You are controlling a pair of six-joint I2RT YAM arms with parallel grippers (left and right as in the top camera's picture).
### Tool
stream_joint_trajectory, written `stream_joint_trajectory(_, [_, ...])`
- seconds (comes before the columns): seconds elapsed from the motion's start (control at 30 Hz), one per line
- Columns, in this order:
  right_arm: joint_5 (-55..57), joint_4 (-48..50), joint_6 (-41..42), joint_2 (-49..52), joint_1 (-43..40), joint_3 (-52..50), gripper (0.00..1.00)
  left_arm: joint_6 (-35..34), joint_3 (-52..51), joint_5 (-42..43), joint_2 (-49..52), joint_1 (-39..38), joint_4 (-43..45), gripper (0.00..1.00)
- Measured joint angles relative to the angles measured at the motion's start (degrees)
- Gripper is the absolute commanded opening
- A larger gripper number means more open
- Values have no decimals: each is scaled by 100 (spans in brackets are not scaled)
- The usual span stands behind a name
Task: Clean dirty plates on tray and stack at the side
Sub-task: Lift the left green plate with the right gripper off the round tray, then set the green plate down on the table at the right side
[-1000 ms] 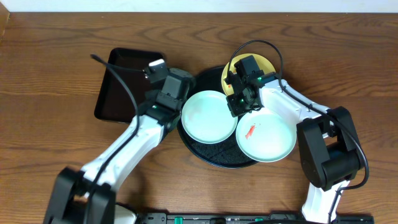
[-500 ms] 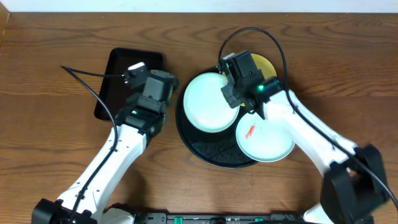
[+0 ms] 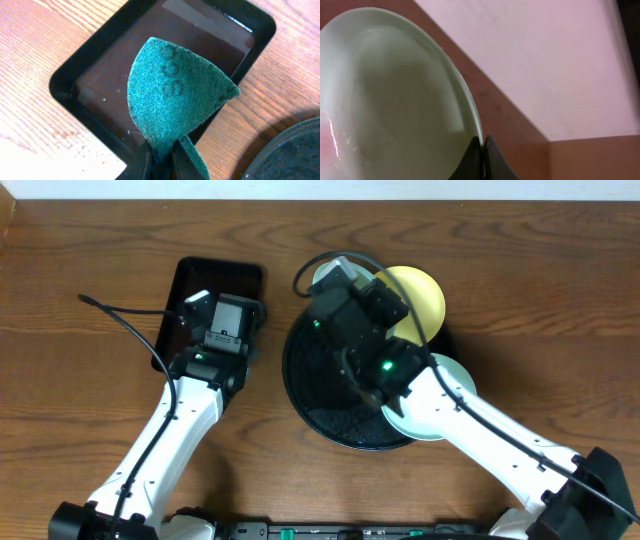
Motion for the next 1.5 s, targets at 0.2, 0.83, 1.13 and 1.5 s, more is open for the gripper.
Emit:
stream_joint_trajectory(0.2, [479, 39, -273, 0, 153, 0, 1, 0, -13, 28, 0, 0, -44, 8])
stream_joint_trajectory(0.83, [28, -461, 894, 0, -332, 0, 1, -2, -13, 138, 0, 0, -59, 8])
stream_joint_trajectory(1.13, [-3357, -872, 2771, 0, -2522, 0, 1, -2, -15, 144, 0, 0, -103, 8])
stream_joint_trajectory(1.5, [-6061, -855, 4046, 0, -5713, -105, 1, -2, -17, 157, 0, 0, -118, 8])
